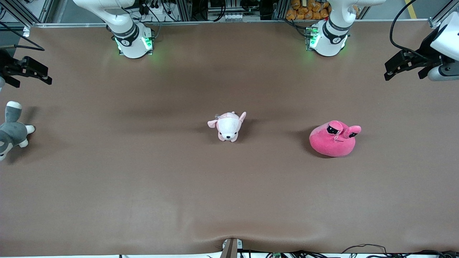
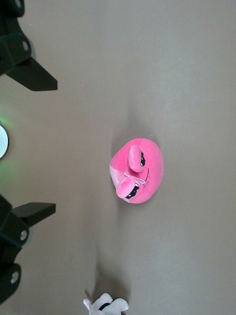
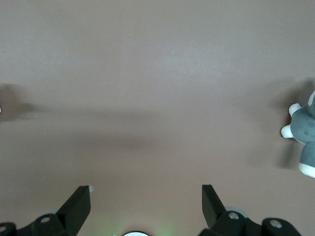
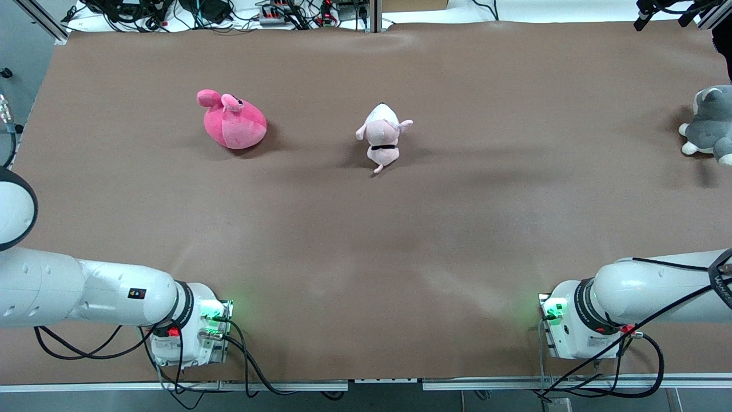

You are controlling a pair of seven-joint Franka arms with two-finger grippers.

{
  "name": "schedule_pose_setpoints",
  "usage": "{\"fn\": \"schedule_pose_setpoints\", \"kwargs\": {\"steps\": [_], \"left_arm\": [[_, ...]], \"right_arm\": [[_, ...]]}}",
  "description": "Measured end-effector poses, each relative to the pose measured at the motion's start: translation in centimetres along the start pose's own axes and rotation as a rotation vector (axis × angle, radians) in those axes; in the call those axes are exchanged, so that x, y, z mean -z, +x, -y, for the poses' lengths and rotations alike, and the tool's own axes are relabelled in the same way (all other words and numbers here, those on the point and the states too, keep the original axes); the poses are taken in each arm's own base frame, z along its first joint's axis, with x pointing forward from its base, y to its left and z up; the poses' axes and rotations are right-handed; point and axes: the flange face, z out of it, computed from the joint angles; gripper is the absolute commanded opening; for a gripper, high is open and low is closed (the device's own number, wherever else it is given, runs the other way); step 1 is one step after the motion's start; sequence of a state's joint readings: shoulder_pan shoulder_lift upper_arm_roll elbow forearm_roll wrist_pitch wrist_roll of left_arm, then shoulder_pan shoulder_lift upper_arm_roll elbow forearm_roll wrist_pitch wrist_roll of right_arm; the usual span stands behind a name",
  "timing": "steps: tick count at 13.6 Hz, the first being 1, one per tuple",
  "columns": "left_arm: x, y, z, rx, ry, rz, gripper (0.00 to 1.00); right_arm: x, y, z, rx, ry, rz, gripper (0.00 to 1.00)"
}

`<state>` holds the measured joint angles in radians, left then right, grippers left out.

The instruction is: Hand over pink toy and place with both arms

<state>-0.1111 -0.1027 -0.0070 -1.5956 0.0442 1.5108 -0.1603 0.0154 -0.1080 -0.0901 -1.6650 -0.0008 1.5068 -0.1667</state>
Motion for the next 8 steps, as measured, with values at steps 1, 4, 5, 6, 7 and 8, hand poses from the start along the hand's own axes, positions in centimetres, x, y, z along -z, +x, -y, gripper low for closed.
{"fn": "schedule_pose_setpoints", "kwargs": {"steps": [1,4,5,6,7,8], "left_arm": [[0.0,0.1,0.3,0.005,0.000,0.001,1.00],[-0.5,0.5,2.4,0.038,0.001,0.011,1.00],[-0.7,0.7,2.8,0.038,0.003,0.015,1.00],[-1.0,0.9,3.1,0.030,0.006,0.021,1.00],[-1.4,1.1,3.4,0.008,0.008,0.029,1.00],[-1.9,1.4,3.8,-0.009,0.009,0.038,1.00]], "right_arm": [[0.0,0.0,0.0,0.000,0.000,0.000,1.00],[0.1,0.0,0.0,0.000,0.000,-0.001,1.00],[0.1,0.0,0.0,0.000,0.000,-0.001,1.00],[0.1,0.0,0.0,0.000,0.000,-0.001,1.00],[0.1,0.0,0.0,0.001,0.001,-0.001,1.00],[0.1,0.0,0.0,0.001,0.001,-0.001,1.00]]}}
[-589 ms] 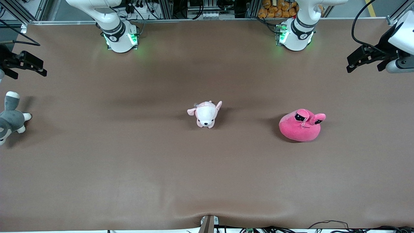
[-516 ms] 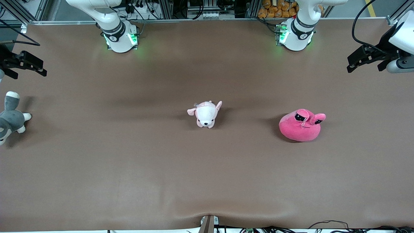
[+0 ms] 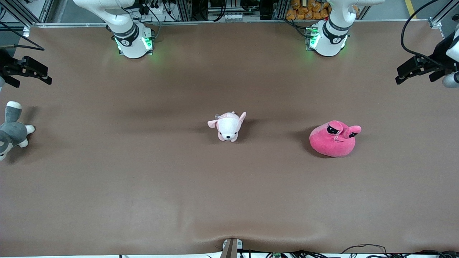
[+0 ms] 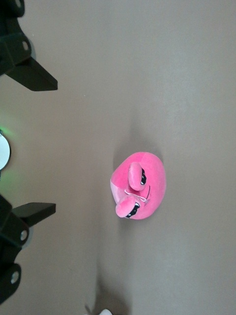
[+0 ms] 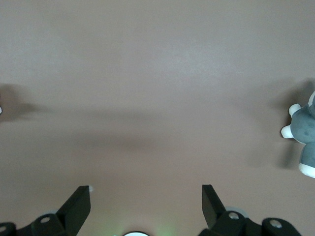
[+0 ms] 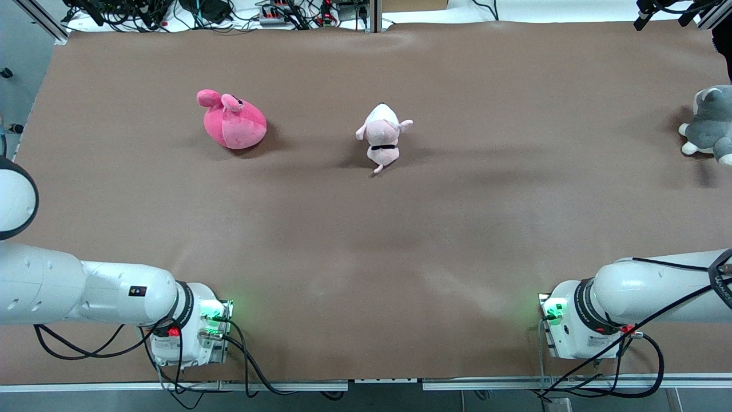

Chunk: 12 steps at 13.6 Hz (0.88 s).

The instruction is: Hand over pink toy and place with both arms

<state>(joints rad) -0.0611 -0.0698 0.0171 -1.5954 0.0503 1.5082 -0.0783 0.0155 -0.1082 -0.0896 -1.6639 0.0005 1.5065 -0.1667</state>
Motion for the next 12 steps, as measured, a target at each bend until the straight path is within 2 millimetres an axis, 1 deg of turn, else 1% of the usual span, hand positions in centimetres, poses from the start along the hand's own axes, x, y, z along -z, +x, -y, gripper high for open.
{"fn": "schedule_pose_setpoints", "kwargs": {"steps": [2,4,12], "left_arm": [[-0.79,0.49,0.50,-0.010,0.001,0.015,1.00],[-1.22,0.75,0.49,-0.010,0.002,0.023,1.00],[-1.13,0.82,0.98,-0.002,0.009,0.021,1.00]], "right_arm": [[0.00,0.00,0.03,0.000,0.001,0.000,1.00],[0.00,0.00,0.03,0.000,0.001,0.000,1.00],[0.34,-0.02,-0.10,-0.002,0.000,-0.007,1.00]]}}
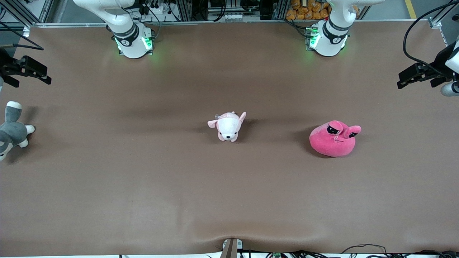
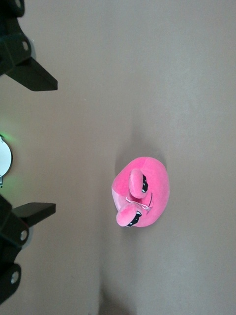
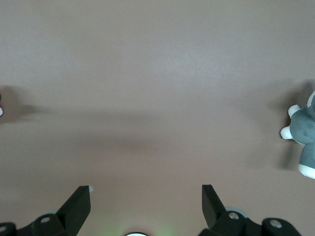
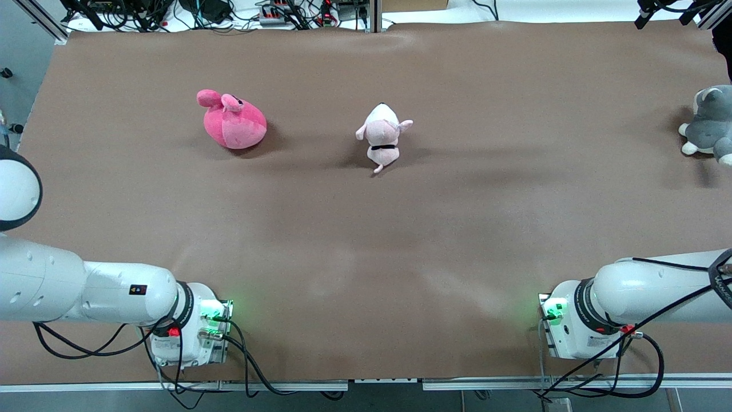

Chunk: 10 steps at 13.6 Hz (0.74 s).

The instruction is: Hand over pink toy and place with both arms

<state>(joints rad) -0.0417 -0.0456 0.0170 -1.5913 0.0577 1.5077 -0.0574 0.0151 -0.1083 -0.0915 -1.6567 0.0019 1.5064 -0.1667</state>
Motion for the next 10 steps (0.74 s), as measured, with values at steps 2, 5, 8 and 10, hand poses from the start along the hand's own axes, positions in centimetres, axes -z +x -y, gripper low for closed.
{"fn": "schedule_pose_setpoints", "kwargs": {"steps": [2,5,8,10], "left_arm": [[0.0,0.0,0.2,0.002,0.013,-0.001,1.00],[0.0,0.0,0.2,0.001,0.016,-0.001,1.00],[0.1,0.0,-0.5,-0.012,0.016,-0.002,1.00],[0.1,-0.1,-0.9,-0.019,0.017,-0.004,1.00]], "right_arm": [[0.0,0.0,0.0,-0.001,0.000,0.000,1.00],[0.0,0.0,0.1,0.003,0.000,0.001,1.00],[-0.2,-0.1,0.3,0.005,0.003,0.017,1.00],[-0.2,-0.1,0.6,0.010,0.005,0.021,1.00]]}}
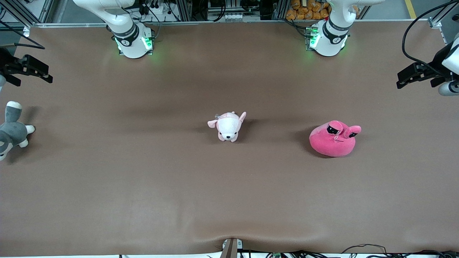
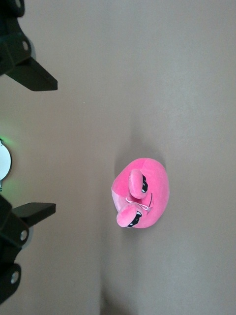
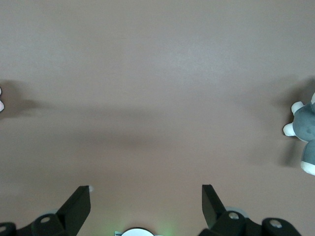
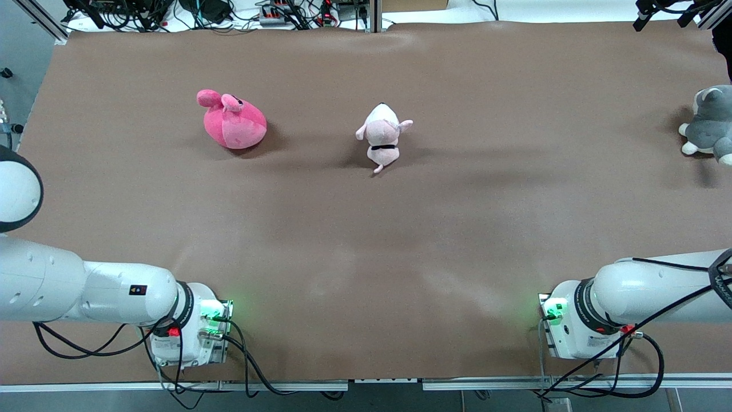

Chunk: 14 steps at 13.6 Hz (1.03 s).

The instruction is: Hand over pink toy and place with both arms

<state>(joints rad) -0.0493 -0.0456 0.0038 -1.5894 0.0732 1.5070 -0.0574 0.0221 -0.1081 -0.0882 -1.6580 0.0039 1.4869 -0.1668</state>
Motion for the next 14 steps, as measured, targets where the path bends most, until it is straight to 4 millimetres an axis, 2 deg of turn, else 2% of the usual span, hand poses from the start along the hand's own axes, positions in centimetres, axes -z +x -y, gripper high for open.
{"fn": "schedule_pose_setpoints", "kwargs": {"steps": [4,14], "left_arm": [[0.1,0.0,-0.7,-0.013,0.001,-0.002,1.00],[0.2,-0.2,-2.1,-0.037,0.003,-0.001,1.00]], "right_arm": [[-0.1,0.1,0.4,0.008,0.000,0.001,1.00],[-0.1,-0.1,0.0,0.001,0.003,0.012,1.00]]}}
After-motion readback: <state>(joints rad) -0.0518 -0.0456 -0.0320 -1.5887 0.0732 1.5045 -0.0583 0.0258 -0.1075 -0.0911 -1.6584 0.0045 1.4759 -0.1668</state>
